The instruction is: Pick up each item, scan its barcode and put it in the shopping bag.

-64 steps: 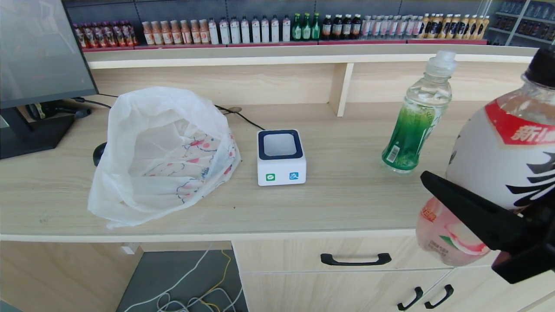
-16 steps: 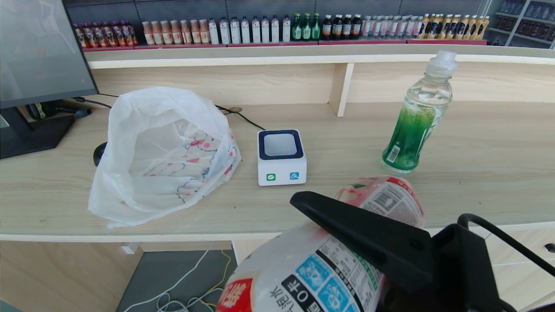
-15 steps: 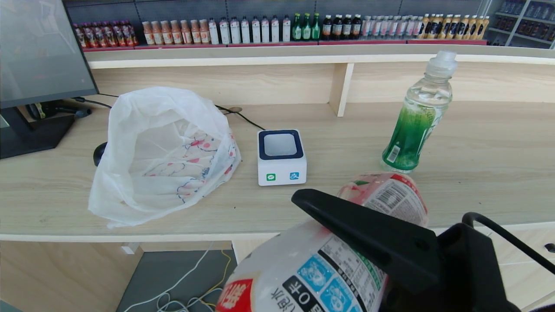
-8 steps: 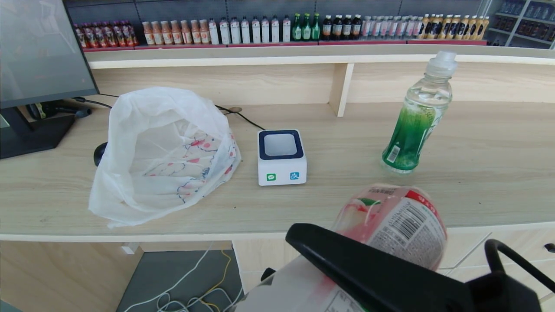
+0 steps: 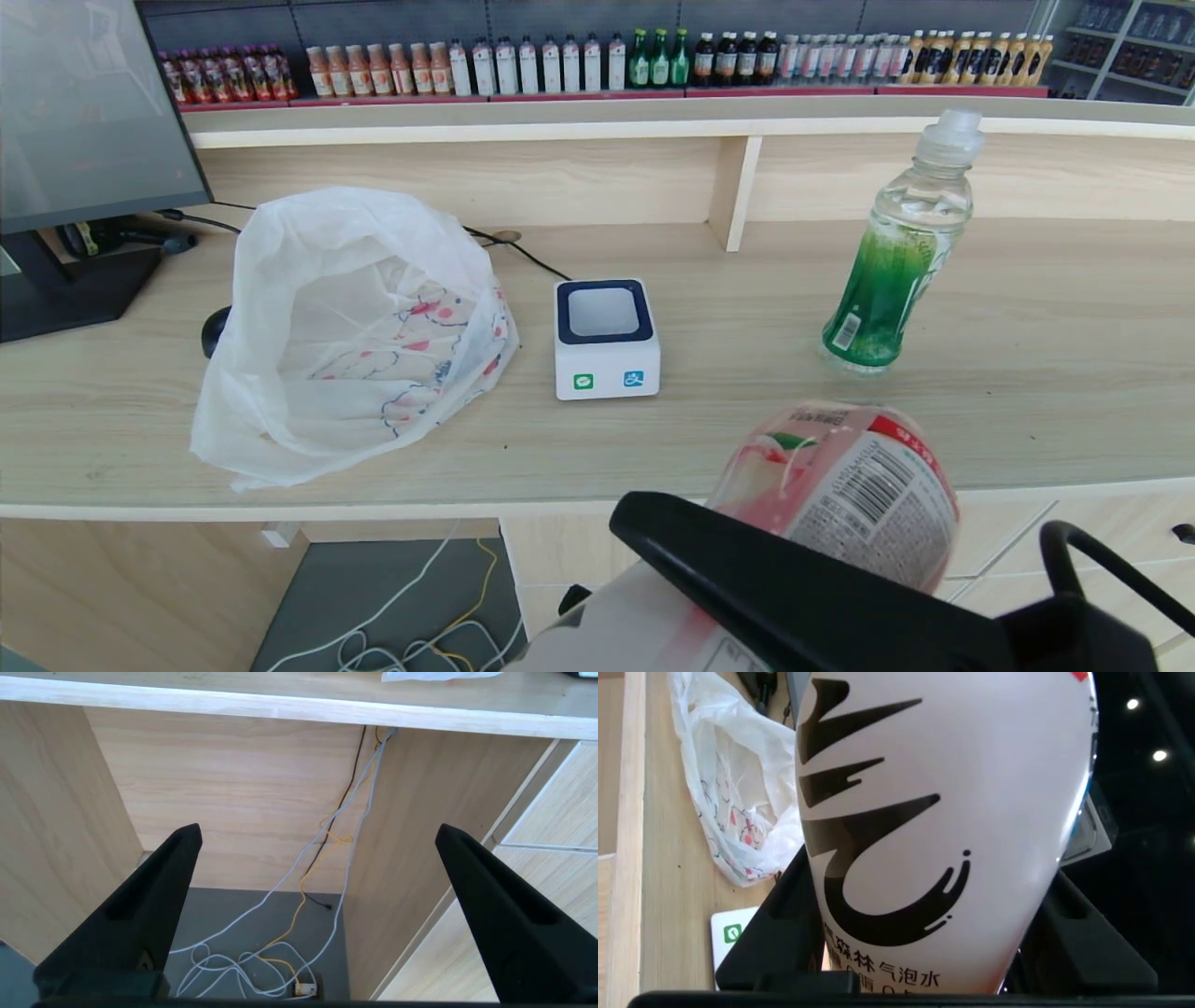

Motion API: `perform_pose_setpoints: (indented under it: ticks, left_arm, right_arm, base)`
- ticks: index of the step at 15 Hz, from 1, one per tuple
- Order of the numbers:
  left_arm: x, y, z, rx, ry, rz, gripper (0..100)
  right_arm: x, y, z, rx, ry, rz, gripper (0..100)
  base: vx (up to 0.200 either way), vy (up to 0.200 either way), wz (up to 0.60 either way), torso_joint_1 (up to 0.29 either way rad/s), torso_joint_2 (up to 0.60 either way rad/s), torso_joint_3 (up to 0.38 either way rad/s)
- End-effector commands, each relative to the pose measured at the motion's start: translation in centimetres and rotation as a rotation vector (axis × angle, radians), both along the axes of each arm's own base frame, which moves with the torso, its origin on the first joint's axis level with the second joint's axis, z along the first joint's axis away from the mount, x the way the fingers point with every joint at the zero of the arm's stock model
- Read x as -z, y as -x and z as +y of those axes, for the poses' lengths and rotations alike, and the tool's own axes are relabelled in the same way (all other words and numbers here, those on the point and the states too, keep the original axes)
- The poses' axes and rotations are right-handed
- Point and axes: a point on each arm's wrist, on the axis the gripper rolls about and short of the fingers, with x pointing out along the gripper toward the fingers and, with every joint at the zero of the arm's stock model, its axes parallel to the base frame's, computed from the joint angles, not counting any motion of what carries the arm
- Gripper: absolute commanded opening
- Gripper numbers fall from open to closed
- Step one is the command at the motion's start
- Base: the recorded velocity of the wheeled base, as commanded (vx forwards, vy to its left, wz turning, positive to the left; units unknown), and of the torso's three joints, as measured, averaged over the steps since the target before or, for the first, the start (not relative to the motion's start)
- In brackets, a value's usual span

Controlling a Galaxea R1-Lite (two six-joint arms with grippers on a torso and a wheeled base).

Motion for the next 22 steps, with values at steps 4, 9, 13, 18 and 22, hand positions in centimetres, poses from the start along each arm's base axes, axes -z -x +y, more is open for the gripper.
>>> perform_pose_setpoints:
  ticks: [4, 9, 13, 18, 22]
  left_arm:
    - [0.0, 0.0, 0.0, -0.001, 0.0, -0.001, 100]
    - [0.0, 0.0, 0.0, -0.001, 0.0, -0.001, 100]
    - [0.0, 0.0, 0.0, -0.001, 0.0, -0.001, 100]
    - [0.0, 0.0, 0.0, -0.001, 0.0, -0.001, 100]
    - [0.0, 0.0, 0.0, -0.001, 0.0, -0.001, 100]
  right_arm:
    - [0.1, 0.0, 0.0, -0.002, -0.001, 0.002, 0]
    - [0.6, 0.0, -0.2, -0.002, -0.059, 0.048, 0]
    - [0.9, -0.1, -0.6, 0.003, -0.152, 0.236, 0]
    - [0.7, 0.0, -1.7, -0.003, -0.304, 0.447, 0]
    - [1.4, -1.4, -2.5, 0.019, -0.399, 0.586, 0]
  base:
    - [0.0, 0.0, 0.0, 0.0, 0.0, 0.0]
    - [0.0, 0.0, 0.0, 0.0, 0.0, 0.0]
    - [0.0, 0.0, 0.0, 0.0, 0.0, 0.0]
    - [0.0, 0.0, 0.0, 0.0, 0.0, 0.0]
    - [0.0, 0.0, 0.0, 0.0, 0.0, 0.0]
